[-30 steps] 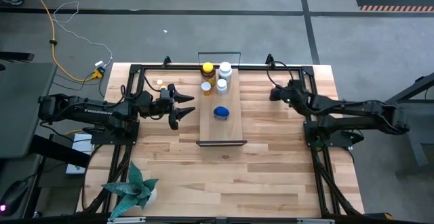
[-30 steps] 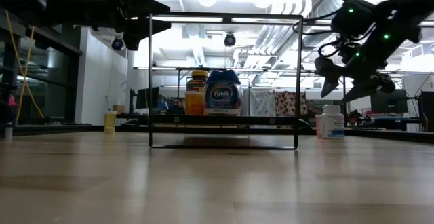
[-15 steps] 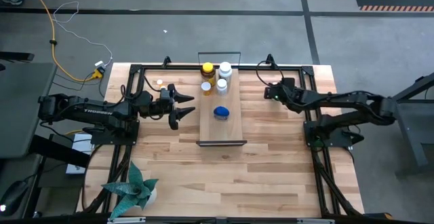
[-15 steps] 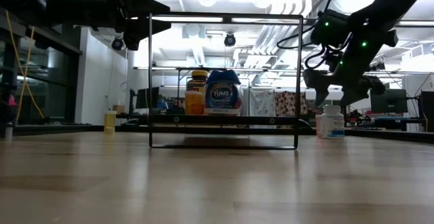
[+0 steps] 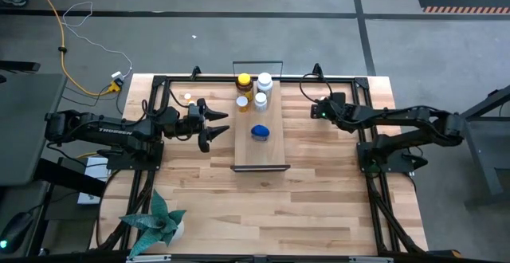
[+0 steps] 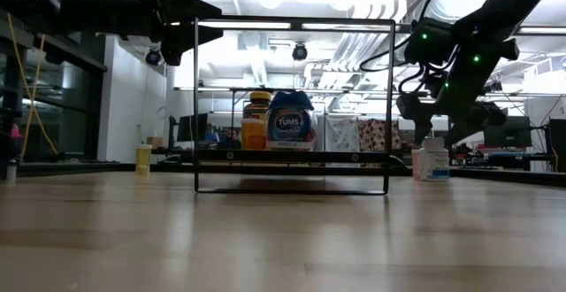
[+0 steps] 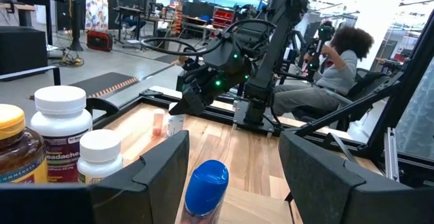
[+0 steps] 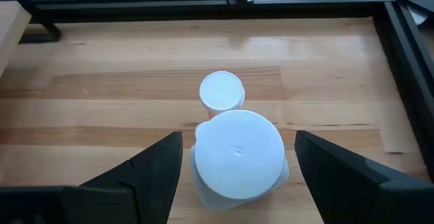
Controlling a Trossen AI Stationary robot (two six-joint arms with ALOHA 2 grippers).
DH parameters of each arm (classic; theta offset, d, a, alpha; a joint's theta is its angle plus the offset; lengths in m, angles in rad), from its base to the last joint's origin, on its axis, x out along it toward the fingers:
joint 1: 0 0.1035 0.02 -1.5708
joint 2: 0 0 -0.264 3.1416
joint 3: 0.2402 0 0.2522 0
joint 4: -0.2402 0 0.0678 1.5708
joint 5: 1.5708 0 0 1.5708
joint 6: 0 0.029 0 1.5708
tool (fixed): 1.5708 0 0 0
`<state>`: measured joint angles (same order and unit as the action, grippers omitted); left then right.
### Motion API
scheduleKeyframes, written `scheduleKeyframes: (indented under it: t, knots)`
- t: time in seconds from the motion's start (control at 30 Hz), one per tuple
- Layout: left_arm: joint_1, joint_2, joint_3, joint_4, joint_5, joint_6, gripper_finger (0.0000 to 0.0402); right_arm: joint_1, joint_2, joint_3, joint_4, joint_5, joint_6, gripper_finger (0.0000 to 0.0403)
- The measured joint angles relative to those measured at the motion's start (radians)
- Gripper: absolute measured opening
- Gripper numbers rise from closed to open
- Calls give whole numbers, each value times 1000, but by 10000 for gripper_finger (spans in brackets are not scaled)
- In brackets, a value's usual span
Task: Pick and place medicine bottles onto shelf by color
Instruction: Put the white and blue medicine bottle on the shelf
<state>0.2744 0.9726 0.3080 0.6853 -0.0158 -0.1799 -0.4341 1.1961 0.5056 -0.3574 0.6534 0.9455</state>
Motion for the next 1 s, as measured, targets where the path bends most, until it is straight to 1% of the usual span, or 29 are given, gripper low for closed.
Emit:
scheduleKeyframes:
  t: [0.13,0.23,0.33,0.5,0.57,0.67,0.77,0.87,1.0]
  knots:
    - [0,0,0,0,0,0,218,0,0,0,1,0,0,270]
    - [0,0,0,0,0,0,218,0,0,0,1,0,0,253]
    - [0,0,0,0,0,0,218,0,0,0,-1,-2,0,224]
    - [0,0,0,0,0,0,218,0,0,0,0,-4,-3,166]
    - [0,0,0,0,0,0,218,0,-1,0,1,-3,-3,151]
    - [0,0,0,0,0,0,218,1,-8,18,-26,-17,-16,150]
    - [0,0,0,0,0,0,218,26,-23,64,-59,-10,-42,155]
    - [0,0,0,0,0,0,218,84,-27,112,-86,30,-57,160]
    - [0,0,0,0,0,0,218,176,-27,171,-80,83,-94,155]
